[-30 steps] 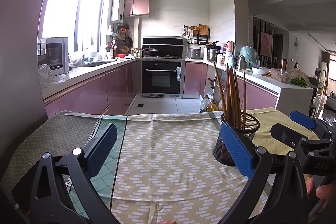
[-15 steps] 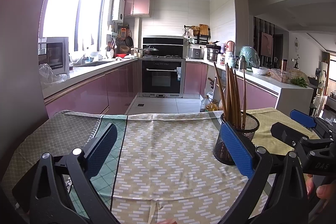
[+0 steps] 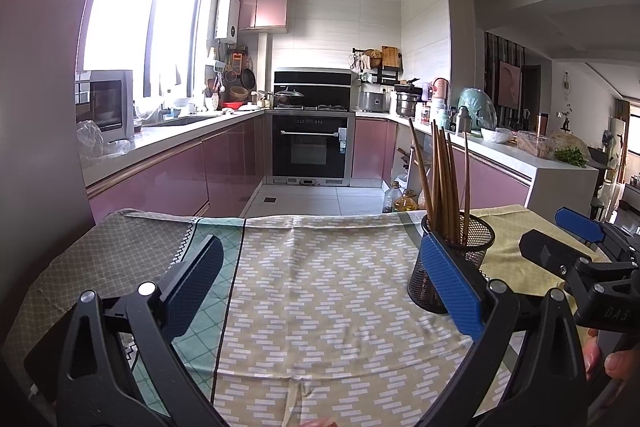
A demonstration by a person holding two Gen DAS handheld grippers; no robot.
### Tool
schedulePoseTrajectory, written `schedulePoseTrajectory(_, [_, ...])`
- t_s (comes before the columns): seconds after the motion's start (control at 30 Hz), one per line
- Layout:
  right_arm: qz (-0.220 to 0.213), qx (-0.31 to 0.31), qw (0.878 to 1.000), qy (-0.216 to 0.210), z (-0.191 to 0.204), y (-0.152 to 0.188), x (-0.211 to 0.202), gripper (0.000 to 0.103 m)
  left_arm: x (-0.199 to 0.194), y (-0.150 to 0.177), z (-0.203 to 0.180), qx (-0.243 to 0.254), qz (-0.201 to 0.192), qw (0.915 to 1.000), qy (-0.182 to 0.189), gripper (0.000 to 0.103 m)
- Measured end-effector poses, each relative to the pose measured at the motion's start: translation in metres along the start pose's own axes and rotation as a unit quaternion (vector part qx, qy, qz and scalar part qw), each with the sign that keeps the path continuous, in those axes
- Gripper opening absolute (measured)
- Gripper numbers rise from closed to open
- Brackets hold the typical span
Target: Organize utensils
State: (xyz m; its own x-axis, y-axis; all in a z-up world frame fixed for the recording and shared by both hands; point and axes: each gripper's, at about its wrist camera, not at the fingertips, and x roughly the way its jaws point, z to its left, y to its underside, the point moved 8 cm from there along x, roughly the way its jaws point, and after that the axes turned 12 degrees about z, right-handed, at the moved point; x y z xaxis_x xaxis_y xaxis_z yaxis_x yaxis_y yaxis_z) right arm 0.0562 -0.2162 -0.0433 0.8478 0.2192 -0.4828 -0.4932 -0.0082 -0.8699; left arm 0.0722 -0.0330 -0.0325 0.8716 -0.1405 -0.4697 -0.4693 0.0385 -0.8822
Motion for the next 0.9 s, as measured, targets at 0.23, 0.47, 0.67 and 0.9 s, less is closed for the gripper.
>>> schedulePoseTrajectory(0.23, [0.000,0.000,1.000,-0.001,0.0007,0.0023,-0.0006,0.096,-0.0014,0.0014,0.0014,0.000,0.003,1.0000,-0.001,0.097])
schedulePoseTrajectory(0.47, [-0.001,0.001,1.000,0.000,0.0000,0.0029,-0.0015,0.096,-0.0028,0.0022,0.0016,-0.002,0.006,1.0000,-0.004,0.097])
schedulePoseTrajectory(0.67, [-0.001,0.001,1.000,0.000,-0.0004,0.0034,-0.0019,0.096,-0.0028,0.0020,0.0015,-0.002,0.006,1.0000,-0.004,0.097])
schedulePoseTrajectory(0.9, [0.000,0.001,1.000,0.000,-0.0005,0.0035,-0.0018,0.096,-0.0031,0.0022,0.0017,-0.002,0.006,1.0000,-0.004,0.097])
